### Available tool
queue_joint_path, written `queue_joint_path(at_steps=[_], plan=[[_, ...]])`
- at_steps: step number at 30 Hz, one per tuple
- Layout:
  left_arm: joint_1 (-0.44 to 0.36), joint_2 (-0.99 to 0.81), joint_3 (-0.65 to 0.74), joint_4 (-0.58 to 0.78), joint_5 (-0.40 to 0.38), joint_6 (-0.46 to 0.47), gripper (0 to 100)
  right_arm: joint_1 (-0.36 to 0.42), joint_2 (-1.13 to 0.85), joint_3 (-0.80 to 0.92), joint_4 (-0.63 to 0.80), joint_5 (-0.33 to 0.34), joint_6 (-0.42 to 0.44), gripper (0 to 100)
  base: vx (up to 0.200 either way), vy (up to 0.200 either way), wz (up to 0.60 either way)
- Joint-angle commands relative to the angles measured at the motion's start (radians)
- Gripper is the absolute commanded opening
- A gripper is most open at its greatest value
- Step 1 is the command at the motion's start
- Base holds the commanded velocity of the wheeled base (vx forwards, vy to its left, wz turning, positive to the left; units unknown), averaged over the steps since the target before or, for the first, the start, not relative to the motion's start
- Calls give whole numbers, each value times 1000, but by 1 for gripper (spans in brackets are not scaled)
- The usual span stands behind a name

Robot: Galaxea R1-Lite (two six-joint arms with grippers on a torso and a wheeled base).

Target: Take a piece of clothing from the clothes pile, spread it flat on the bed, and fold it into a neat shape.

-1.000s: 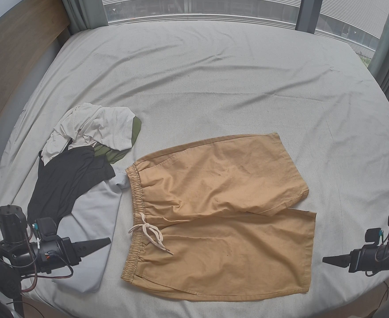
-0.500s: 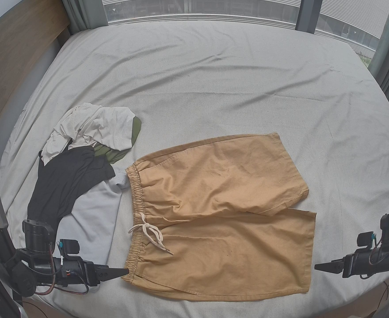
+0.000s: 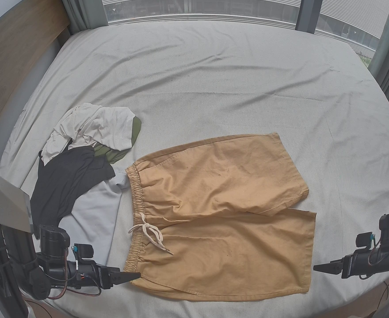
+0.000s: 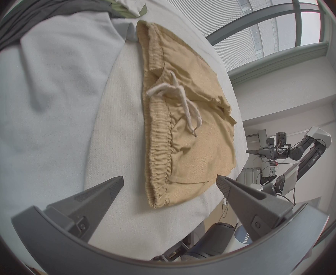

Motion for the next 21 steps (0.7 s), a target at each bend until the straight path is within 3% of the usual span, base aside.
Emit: queue_joint_path(at_steps=[1,4,5,13,16,21], plan=[[-11,37,18,-3,0,-4,100,-1,2,18,0,0,0,100,0,0,0],[-13,40,16,-4,0,-3,100,0,2,18,0,0,0,100,0,0,0],[-11,41,15,-4,0,-3,0,-1,2,18,0,0,0,100,0,0,0],[-11,73,7,-26,0,2,0,-1,2,18,3,0,0,100,0,0,0],[-11,141,18,-119,0,2,0,-1,6,18,17,-1,0,100,0,0,0],[-11,176,18,-161,0,2,0,3,34,18,18,-1,0,100,0,0,0]])
